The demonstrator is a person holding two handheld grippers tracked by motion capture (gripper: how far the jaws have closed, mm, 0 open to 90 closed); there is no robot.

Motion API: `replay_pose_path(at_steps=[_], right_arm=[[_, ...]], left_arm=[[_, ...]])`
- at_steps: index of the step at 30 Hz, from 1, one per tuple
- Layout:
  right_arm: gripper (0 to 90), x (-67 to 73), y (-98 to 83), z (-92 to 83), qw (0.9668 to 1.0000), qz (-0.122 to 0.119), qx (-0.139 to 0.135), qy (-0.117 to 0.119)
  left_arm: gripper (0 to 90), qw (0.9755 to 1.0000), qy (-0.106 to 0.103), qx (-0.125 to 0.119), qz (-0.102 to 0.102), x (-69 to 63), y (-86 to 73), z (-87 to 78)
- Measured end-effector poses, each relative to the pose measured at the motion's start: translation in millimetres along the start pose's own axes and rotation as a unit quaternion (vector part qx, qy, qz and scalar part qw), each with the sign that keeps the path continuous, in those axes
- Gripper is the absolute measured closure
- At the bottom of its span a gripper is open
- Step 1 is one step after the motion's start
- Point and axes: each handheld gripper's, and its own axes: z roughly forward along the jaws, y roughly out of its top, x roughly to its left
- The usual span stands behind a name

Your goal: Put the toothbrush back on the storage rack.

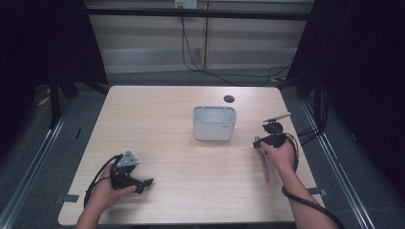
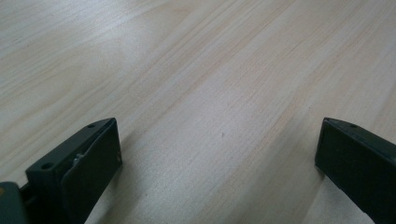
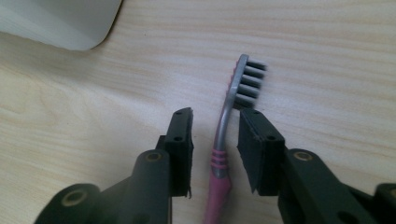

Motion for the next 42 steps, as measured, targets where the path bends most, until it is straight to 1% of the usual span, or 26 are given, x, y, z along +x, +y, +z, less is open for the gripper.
replay_pose_path(at_steps=[1,4,6,10,11,15,19,25,35,36,42], right_arm=[[68.1,0.6,0.0,0.7,1.0000,-0.001,0.002,0.001],[72.3,3.4,0.0,2.1,0.9999,-0.009,0.007,-0.010],[74.1,4.4,-0.4,4.7,0.9998,-0.009,0.011,-0.010],[78.7,6.2,-0.4,6.5,0.9997,-0.009,0.010,-0.019],[81.7,6.7,0.1,6.4,0.9997,-0.008,0.013,-0.022],[85.2,6.9,0.9,6.6,0.9994,-0.006,0.017,-0.028],[85.9,6.7,0.6,6.4,0.9995,0.007,0.015,-0.025],[86.3,5.4,0.3,5.5,0.9997,0.018,0.008,-0.011],[86.7,2.7,3.6,-4.0,0.9997,0.023,-0.009,0.005],[86.7,2.9,4.1,-4.8,0.9996,0.024,-0.010,0.010],[86.7,5.8,8.1,-10.9,0.9993,0.025,-0.022,0.019]], left_arm=[[0.0,1.0000,0.001,0.000,0.000,0.0,0.0,0.0],[0.0,1.0000,0.000,0.000,0.000,0.0,0.0,0.0],[0.0,1.0000,0.000,0.000,0.000,0.0,0.0,0.0],[0.0,1.0000,0.000,0.000,0.000,0.1,0.0,0.0],[0.0,1.0000,0.000,0.001,-0.001,0.1,0.0,-0.3],[0.0,1.0000,0.002,0.000,0.001,0.1,0.0,-0.1],[0.0,1.0000,0.000,0.000,0.000,0.0,0.0,0.0],[0.0,1.0000,0.000,0.000,0.000,0.0,0.0,0.0],[0.0,1.0000,0.000,0.000,0.000,0.0,0.0,0.0],[0.0,1.0000,0.000,0.000,0.000,0.0,0.0,0.0],[0.0,1.0000,0.000,0.000,0.000,0.0,0.0,0.0]])
